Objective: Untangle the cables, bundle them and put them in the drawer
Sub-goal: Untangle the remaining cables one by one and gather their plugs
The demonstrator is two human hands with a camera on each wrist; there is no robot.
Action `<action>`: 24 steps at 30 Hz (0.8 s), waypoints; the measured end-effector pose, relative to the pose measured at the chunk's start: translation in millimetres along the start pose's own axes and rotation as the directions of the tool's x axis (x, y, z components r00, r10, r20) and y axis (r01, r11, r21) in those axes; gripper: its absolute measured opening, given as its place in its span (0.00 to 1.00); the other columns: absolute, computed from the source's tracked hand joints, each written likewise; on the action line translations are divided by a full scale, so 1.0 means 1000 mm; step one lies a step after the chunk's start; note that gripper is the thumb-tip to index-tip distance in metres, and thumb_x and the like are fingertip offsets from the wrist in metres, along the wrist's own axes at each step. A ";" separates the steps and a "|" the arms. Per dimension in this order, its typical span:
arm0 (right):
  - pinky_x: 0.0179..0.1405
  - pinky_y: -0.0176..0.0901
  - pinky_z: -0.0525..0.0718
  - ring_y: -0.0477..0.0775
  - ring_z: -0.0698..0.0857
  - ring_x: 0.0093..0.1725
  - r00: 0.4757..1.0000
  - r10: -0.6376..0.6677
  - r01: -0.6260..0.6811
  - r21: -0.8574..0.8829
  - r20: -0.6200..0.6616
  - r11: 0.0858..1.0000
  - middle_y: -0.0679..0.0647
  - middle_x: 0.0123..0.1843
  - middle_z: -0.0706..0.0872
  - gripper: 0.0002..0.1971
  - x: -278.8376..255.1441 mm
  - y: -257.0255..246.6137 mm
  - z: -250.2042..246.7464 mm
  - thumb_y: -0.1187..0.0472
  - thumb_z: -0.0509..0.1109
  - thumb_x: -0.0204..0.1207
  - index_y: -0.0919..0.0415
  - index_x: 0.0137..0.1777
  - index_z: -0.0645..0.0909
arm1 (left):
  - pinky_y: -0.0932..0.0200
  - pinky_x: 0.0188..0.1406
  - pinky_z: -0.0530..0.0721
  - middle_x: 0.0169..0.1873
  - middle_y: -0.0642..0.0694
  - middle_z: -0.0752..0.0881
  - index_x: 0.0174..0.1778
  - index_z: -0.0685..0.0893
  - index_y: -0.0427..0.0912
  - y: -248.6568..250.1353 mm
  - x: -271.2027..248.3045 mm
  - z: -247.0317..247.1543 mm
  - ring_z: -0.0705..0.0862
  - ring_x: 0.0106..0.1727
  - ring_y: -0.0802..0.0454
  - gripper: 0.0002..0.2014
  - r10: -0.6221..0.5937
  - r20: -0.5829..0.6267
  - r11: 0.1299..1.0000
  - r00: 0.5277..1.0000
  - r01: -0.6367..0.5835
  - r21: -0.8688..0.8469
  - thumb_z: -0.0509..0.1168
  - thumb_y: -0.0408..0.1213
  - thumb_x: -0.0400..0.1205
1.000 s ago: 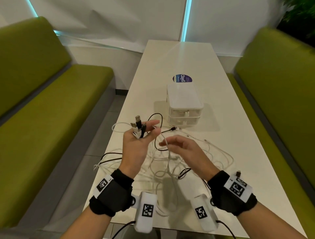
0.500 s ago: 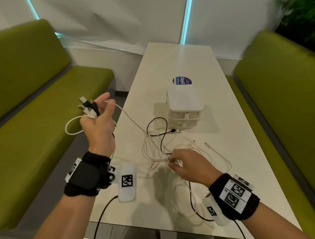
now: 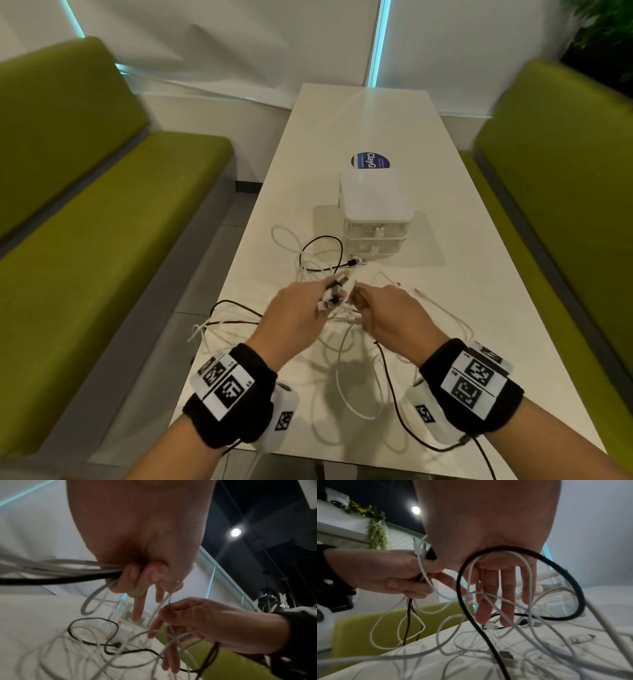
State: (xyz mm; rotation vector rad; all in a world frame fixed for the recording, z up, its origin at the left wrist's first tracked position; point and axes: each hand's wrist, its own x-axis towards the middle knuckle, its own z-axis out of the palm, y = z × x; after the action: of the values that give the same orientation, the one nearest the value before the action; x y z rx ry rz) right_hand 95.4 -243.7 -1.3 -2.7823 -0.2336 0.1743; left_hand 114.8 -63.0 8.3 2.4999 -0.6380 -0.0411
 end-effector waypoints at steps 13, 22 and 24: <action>0.38 0.43 0.69 0.60 0.85 0.50 0.998 -0.041 0.047 -0.118 0.053 0.992 0.54 0.45 0.87 0.15 -0.003 -0.003 0.007 0.46 0.58 0.86 0.54 0.53 0.83 | 0.62 0.38 0.79 0.39 0.57 0.88 0.40 0.82 0.49 -0.006 0.001 -0.015 0.84 0.39 0.61 0.12 -0.078 -0.309 0.950 0.948 -0.024 -0.311 0.61 0.28 0.84; 0.41 0.47 0.76 0.55 0.79 0.42 0.984 0.115 -0.090 -0.177 0.135 0.980 0.50 0.39 0.77 0.19 0.002 -0.006 -0.003 0.48 0.50 0.89 0.54 0.45 0.78 | 0.56 0.27 0.68 0.24 0.40 0.80 0.39 0.87 0.48 -0.057 -0.005 -0.066 0.70 0.24 0.56 0.13 -0.294 -0.492 0.915 0.819 0.093 -0.392 0.61 0.40 0.87; 0.37 0.47 0.75 0.57 0.80 0.42 0.983 0.099 -0.057 -0.257 0.156 0.965 0.51 0.38 0.78 0.18 0.008 -0.011 -0.001 0.52 0.50 0.88 0.56 0.41 0.75 | 0.53 0.29 0.71 0.24 0.42 0.79 0.37 0.86 0.51 -0.070 -0.007 -0.076 0.72 0.26 0.51 0.14 -0.422 -0.508 0.842 0.751 0.117 -0.526 0.60 0.40 0.87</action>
State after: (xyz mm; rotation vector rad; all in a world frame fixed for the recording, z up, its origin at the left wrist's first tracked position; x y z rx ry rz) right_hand 101.9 -232.3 3.0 -3.0340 -0.1988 0.4286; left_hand 151.3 30.7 35.4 1.9367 0.0381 0.4417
